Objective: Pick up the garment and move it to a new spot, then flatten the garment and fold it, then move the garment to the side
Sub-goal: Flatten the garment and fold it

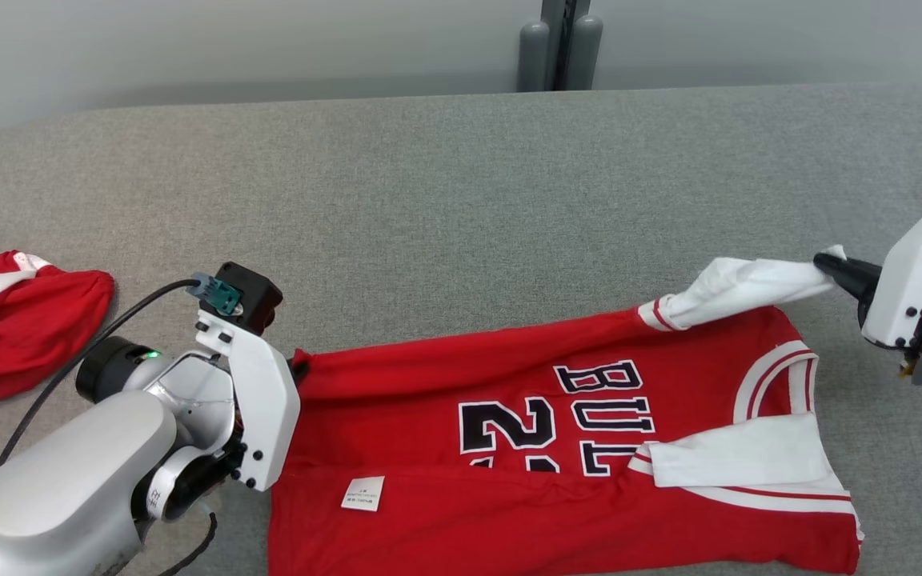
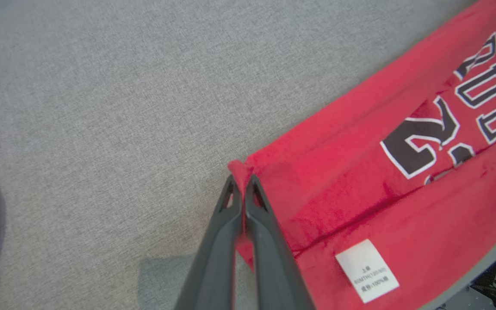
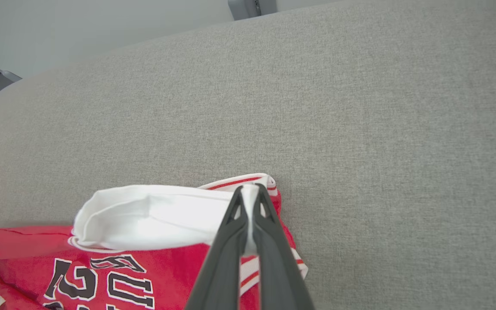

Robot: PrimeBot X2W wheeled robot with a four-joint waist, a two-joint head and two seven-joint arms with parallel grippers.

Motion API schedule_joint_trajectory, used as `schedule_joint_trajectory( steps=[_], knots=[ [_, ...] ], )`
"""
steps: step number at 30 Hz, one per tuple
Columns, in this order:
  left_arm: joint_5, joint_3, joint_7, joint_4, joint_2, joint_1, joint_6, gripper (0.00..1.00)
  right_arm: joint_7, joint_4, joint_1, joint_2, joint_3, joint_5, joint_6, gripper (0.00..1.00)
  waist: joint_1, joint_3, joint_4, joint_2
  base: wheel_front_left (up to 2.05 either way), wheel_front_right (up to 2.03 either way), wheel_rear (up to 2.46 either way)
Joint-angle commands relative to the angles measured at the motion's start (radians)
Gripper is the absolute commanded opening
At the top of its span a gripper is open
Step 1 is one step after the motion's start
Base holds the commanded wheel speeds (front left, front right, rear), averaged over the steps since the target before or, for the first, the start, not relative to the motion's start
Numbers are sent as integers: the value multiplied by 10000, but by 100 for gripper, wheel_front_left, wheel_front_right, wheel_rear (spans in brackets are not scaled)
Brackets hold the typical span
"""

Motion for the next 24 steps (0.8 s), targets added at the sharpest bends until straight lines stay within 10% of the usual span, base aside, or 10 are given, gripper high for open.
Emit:
schedule_joint_trajectory(
  steps=[1, 24],
  knots=[
    [-181, 5, 136, -161, 99, 191, 14, 0, 220, -241, 385, -144, -71, 75, 21, 0, 0, -120, -61, -1, 0, 0, 0],
    [-1703, -236, 2040, -918, 674, 667, -215, 0, 3571, -2242, 2929, 575, -2247, -827, 21, 0, 0, -355, -317, -1, 0, 0, 0]
  ],
)
